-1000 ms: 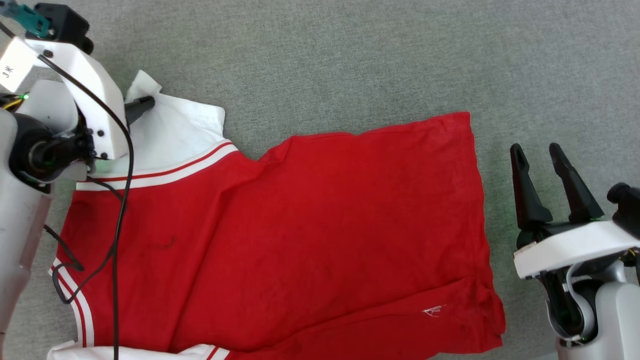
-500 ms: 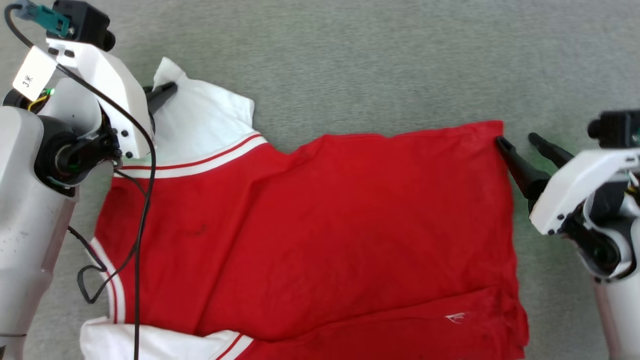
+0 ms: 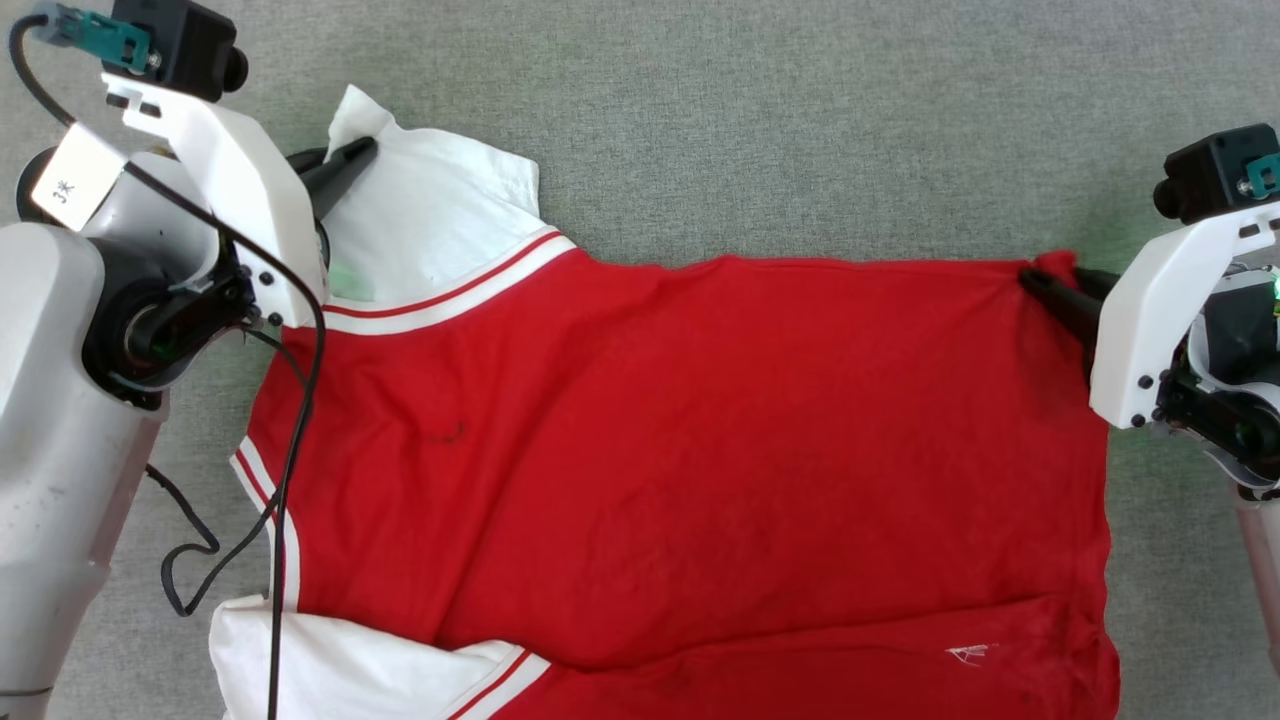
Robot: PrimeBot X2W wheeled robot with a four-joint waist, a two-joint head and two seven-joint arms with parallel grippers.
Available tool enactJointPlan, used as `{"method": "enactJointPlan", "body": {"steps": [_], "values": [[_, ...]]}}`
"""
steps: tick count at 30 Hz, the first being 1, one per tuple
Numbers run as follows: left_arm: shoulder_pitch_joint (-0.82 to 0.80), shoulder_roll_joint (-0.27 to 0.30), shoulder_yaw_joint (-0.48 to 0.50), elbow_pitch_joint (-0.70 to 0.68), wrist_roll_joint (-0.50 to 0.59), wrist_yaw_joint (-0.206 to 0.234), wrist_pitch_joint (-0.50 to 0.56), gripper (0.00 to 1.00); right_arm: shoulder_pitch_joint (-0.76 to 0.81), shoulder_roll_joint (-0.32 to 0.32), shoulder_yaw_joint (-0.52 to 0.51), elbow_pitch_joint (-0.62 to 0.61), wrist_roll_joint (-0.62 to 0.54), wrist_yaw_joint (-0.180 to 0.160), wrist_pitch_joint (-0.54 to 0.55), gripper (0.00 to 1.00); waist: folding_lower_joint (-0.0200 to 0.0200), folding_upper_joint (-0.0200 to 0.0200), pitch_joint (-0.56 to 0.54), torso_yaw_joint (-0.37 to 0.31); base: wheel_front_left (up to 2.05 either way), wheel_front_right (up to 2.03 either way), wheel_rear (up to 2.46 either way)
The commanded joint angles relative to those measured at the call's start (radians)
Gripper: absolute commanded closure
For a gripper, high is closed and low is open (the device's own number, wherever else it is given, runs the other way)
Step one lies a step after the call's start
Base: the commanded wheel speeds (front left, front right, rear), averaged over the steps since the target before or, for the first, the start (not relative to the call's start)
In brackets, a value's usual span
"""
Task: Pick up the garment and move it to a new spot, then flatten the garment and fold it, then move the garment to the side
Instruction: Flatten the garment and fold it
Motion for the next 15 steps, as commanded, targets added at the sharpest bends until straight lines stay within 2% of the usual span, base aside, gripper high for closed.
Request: {"method": "enactJointPlan", "body": {"steps": [1, 7, 15], "values": [[0.010, 0.006, 0.004, -0.005, 0.003, -0.003, -0.007, 1.00, 0.051, 0.035, 0.038, 0.042, -0.005, 0.004, 0.027, 1.00, 0.0001, 0.0000, -0.002, 0.000, 0.00, 0.00, 0.00], [0.048, 0.026, 0.017, -0.029, 0.019, -0.003, -0.069, 1.00, 0.037, 0.015, -0.066, -0.058, -0.034, 0.001, -0.038, 1.00, 0.0001, 0.0000, -0.043, 0.001, 0.00, 0.00, 0.00], [0.211, 0.065, 0.067, -0.110, 0.013, 0.034, -0.192, 1.00, 0.155, 0.055, -0.169, -0.166, -0.071, 0.001, -0.078, 1.00, 0.0001, 0.0000, -0.153, 0.007, 0.00, 0.00, 0.00]]}}
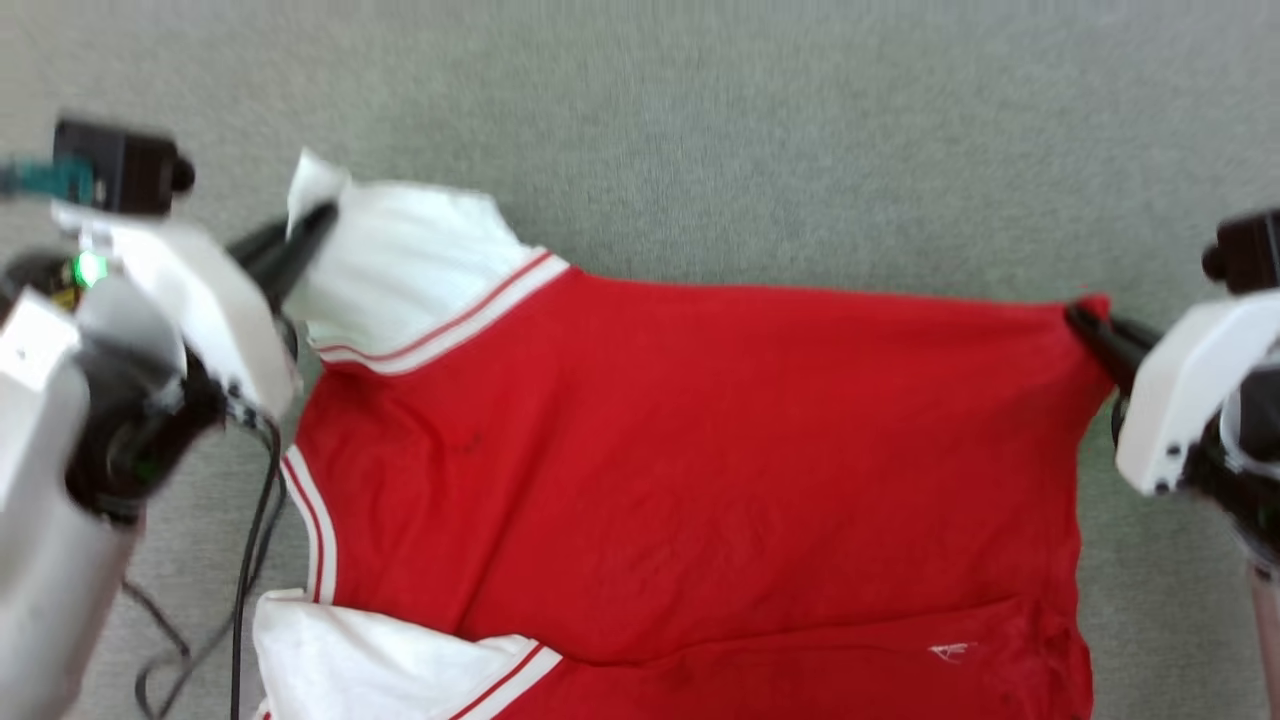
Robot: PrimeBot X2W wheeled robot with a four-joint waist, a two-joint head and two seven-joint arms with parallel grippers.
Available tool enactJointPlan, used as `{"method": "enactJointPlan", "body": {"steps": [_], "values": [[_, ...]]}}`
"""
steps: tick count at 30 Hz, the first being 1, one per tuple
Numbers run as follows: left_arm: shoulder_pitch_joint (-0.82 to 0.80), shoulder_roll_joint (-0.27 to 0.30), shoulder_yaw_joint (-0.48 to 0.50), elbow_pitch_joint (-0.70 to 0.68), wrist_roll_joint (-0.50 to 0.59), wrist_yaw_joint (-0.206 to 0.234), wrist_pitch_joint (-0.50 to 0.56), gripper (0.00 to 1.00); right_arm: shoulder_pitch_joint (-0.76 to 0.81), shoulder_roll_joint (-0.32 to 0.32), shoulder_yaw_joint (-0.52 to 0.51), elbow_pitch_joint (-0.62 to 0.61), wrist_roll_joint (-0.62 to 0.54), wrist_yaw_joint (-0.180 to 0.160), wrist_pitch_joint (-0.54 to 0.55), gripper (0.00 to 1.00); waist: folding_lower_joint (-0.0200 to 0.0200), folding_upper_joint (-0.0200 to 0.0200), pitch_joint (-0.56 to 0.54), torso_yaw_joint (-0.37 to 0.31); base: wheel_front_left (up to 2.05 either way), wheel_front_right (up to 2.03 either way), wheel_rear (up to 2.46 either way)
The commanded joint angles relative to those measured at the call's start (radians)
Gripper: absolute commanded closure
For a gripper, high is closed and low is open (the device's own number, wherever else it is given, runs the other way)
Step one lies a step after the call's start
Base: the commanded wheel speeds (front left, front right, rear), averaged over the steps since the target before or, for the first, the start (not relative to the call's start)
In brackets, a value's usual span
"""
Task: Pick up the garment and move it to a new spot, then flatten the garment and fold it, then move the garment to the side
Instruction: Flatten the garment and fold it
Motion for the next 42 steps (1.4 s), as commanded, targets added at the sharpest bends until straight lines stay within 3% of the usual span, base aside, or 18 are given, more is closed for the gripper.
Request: {"method": "enactJointPlan", "body": {"steps": [1, 10, 18, 28, 29, 30, 32, 33, 42], "values": [[0.032, 0.005, 0.006, -0.011, -0.002, 0.010, -0.012, 1.00, 0.024, 0.006, -0.009, -0.009, -0.001, -0.001, -0.004, 1.00, 0.0000, 0.0000, -0.041, 0.005, 0.00, 0.00, 0.00], [0.373, 0.018, 0.047, -0.134, -0.054, 0.104, -0.114, 1.00, 0.254, 0.065, -0.068, -0.065, -0.006, -0.001, -0.019, 1.00, 0.0000, 0.0000, -0.154, 0.030, 0.00, 0.00, 0.00], [0.633, -0.017, 0.049, -0.186, -0.120, 0.174, -0.159, 1.00, 0.425, 0.131, -0.109, -0.079, -0.009, -0.001, -0.042, 1.00, 0.0000, 0.0000, -0.220, 0.035, 0.00, 0.00, 0.00], [0.751, -0.088, -0.013, -0.120, -0.147, 0.189, -0.162, 1.00, 0.524, 0.188, -0.119, 0.024, 0.015, -0.001, -0.118, 1.00, 0.0000, 0.0000, -0.262, 0.031, 0.00, 0.00, 0.00], [0.748, -0.095, -0.018, -0.108, -0.144, 0.185, -0.166, 1.00, 0.522, 0.189, -0.113, 0.039, 0.019, -0.001, -0.132, 0.84, 0.0000, 0.0000, -0.264, 0.029, 0.00, 0.00, 0.00], [0.741, -0.104, -0.023, -0.093, -0.143, 0.178, -0.172, 1.00, 0.521, 0.188, -0.106, 0.055, 0.018, -0.001, -0.145, 0.59, 0.0000, 0.0000, -0.266, 0.028, 0.00, 0.00, 0.00], [0.730, -0.118, -0.030, -0.067, -0.143, 0.168, -0.181, 0.43, 0.518, 0.190, -0.094, 0.074, 0.022, -0.001, -0.181, 0.00, 0.0000, 0.0000, -0.274, 0.026, 0.00, 0.00, 0.00], [0.721, -0.125, -0.030, -0.058, -0.135, 0.161, -0.193, 0.00, 0.517, 0.188, -0.087, 0.079, 0.025, -0.001, -0.204, 0.00, 0.0000, 0.0000, -0.278, 0.026, 0.00, 0.00, 0.00], [0.658, -0.149, -0.004, -0.066, 0.000, 0.149, -0.425, 0.00, 0.528, 0.161, -0.062, 0.010, -0.003, -0.001, -0.406, 0.00, 0.0000, 0.0000, -0.323, 0.023, 0.00, 0.00, 0.00]]}}
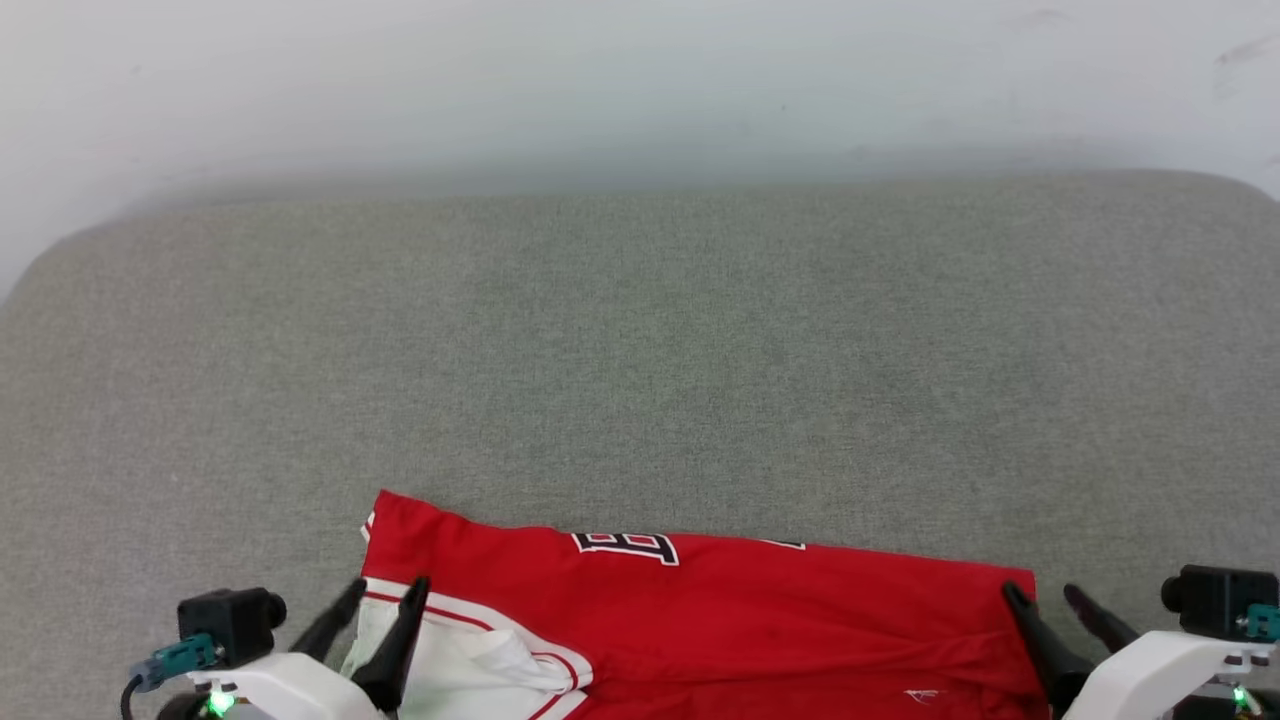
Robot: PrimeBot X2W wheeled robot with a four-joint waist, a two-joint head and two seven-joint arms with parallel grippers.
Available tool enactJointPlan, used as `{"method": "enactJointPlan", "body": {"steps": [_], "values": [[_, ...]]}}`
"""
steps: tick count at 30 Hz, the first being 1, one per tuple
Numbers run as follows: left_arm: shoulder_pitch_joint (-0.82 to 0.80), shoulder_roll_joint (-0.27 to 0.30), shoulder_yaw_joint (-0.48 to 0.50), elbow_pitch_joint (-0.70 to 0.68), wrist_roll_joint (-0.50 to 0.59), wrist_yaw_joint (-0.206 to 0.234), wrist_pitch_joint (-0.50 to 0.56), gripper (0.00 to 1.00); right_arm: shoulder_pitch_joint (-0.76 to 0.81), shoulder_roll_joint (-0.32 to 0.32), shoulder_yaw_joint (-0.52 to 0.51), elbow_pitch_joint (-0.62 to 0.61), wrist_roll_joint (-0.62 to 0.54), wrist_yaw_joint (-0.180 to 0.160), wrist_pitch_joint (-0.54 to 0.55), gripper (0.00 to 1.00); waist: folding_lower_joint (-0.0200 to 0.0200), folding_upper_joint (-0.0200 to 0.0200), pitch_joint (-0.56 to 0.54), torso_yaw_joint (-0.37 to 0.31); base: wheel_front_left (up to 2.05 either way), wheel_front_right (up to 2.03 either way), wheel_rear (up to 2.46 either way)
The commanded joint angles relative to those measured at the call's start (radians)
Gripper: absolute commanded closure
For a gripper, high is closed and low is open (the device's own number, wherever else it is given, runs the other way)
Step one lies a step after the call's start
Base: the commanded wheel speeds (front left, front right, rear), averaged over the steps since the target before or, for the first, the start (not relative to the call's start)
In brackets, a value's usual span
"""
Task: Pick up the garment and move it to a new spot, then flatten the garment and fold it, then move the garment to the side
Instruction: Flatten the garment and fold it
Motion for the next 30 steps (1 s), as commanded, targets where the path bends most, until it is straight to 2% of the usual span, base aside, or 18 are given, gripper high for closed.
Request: {"method": "enactJointPlan", "body": {"steps": [1, 7, 15, 19, 23, 30], "values": [[-0.014, -0.007, 0.009, -0.009, 0.025, 0.006, -0.041, 0.00, 0.015, -0.014, 0.000, -0.012, -0.014, -0.001, -0.005, 0.00, 0.0000, 0.0000, -0.013, -0.006, 0.00, 0.00, 0.00], [-0.039, -0.031, 0.042, -0.046, 0.126, 0.039, -0.193, 0.00, 0.005, -0.059, -0.021, -0.022, -0.024, -0.001, 0.039, 0.00, 0.0000, 0.0000, -0.037, -0.007, 0.00, 0.00, 0.00], [-0.028, -0.091, 0.147, -0.141, 0.307, 0.099, -0.225, 0.00, 0.030, -0.121, -0.058, -0.054, -0.015, -0.001, 0.210, 0.00, 0.0000, 0.0000, -0.043, 0.012, 0.00, 0.00, 0.00], [-0.015, -0.119, 0.196, -0.182, 0.377, 0.099, -0.225, 0.00, 0.036, -0.142, -0.033, -0.071, 0.004, -0.001, 0.301, 0.00, 0.0000, 0.0000, -0.029, 0.029, 0.00, 0.00, 0.00], [-0.007, -0.137, 0.217, -0.202, 0.410, 0.097, -0.224, 0.00, 0.037, -0.140, -0.012, -0.080, 0.010, -0.001, 0.338, 0.00, 0.0000, 0.0000, -0.015, 0.042, 0.00, 0.00, 0.00], [-0.011, -0.164, 0.242, -0.228, 0.457, 0.071, -0.224, 0.00, -0.003, -0.123, 0.033, -0.031, 0.033, -0.001, 0.338, 0.00, 0.0000, 0.0000, 0.031, 0.066, 0.00, 0.00, 0.00]]}}
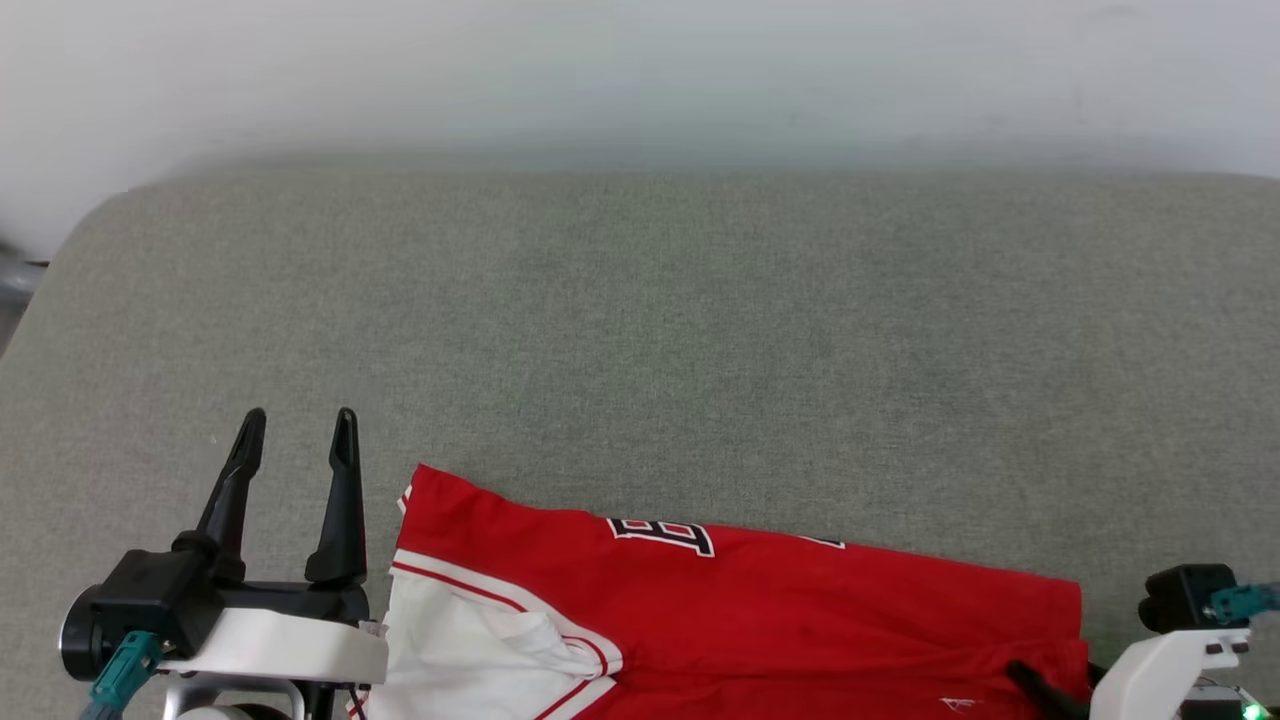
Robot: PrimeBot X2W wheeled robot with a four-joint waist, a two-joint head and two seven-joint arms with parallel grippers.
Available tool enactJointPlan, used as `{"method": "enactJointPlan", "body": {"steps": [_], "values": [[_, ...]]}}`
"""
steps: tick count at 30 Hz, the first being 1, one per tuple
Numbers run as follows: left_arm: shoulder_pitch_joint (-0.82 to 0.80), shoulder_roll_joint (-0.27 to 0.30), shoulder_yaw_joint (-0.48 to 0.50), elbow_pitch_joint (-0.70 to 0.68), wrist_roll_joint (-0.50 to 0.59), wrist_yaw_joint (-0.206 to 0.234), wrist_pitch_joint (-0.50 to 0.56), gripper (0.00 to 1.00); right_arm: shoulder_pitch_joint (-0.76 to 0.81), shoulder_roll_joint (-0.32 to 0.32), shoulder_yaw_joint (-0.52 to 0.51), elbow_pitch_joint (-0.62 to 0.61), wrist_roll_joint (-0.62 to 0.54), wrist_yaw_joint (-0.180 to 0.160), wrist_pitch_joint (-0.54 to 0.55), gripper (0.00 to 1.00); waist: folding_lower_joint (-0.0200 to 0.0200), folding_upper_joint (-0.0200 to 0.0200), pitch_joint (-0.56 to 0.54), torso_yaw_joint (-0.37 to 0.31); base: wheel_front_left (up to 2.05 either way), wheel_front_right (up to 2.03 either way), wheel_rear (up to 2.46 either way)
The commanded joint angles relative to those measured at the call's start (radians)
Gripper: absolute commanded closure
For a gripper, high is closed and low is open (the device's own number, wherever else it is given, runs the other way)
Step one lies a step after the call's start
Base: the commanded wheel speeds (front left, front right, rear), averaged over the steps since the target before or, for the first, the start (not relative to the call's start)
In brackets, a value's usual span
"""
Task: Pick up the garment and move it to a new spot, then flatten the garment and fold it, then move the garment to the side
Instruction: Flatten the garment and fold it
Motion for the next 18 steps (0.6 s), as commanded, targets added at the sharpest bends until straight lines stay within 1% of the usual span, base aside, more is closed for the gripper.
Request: {"method": "enactJointPlan", "body": {"steps": [1, 7, 8, 9, 10, 11, 14, 18], "values": [[-0.002, 0.000, 0.003, 0.002, 0.004, -0.005, -0.002, 0.00, -0.016, -0.002, 0.006, 0.010, 0.003, -0.001, -0.005, 0.00, 0.0000, 0.0000, 0.013, 0.006, 0.00, 0.00, 0.00], [-0.026, -0.011, 0.016, 0.017, 0.015, -0.026, -0.002, 0.00, -0.044, 0.000, 0.074, 0.112, 0.046, -0.001, -0.009, 0.00, 0.0000, 0.0000, 0.049, 0.015, 0.00, 0.00, 0.00], [-0.029, -0.014, 0.018, 0.019, 0.018, -0.029, -0.002, 0.00, -0.046, 0.002, 0.085, 0.124, 0.052, -0.001, -0.009, 0.18, 0.0000, 0.0000, 0.052, 0.015, 0.00, 0.00, 0.00], [-0.032, -0.017, 0.021, 0.021, 0.020, -0.031, -0.002, 0.00, -0.046, 0.006, 0.099, 0.133, 0.057, 0.000, -0.007, 0.58, 0.0000, 0.0000, 0.054, 0.015, 0.00, 0.00, 0.00], [-0.033, -0.022, 0.024, 0.023, 0.022, -0.034, -0.002, 0.00, -0.045, 0.009, 0.112, 0.141, 0.063, 0.000, -0.004, 0.72, 0.0000, 0.0000, 0.056, 0.014, 0.00, 0.00, 0.00], [-0.033, -0.025, 0.026, 0.027, 0.023, -0.038, -0.002, 0.00, -0.045, 0.010, 0.120, 0.145, 0.066, 0.001, -0.007, 1.00, 0.0000, 0.0000, 0.058, 0.013, 0.00, 0.00, 0.00], [-0.031, -0.035, 0.033, 0.034, 0.027, -0.042, -0.002, 0.00, -0.049, 0.003, 0.127, 0.145, 0.072, 0.000, -0.025, 1.00, 0.0000, 0.0000, 0.053, 0.006, 0.00, 0.00, 0.00], [-0.021, -0.044, 0.041, 0.050, 0.035, -0.052, -0.002, 0.00, -0.056, -0.017, 0.117, 0.114, 0.064, -0.001, -0.055, 1.00, 0.0000, 0.0000, 0.032, -0.007, 0.00, 0.00, 0.00]]}}
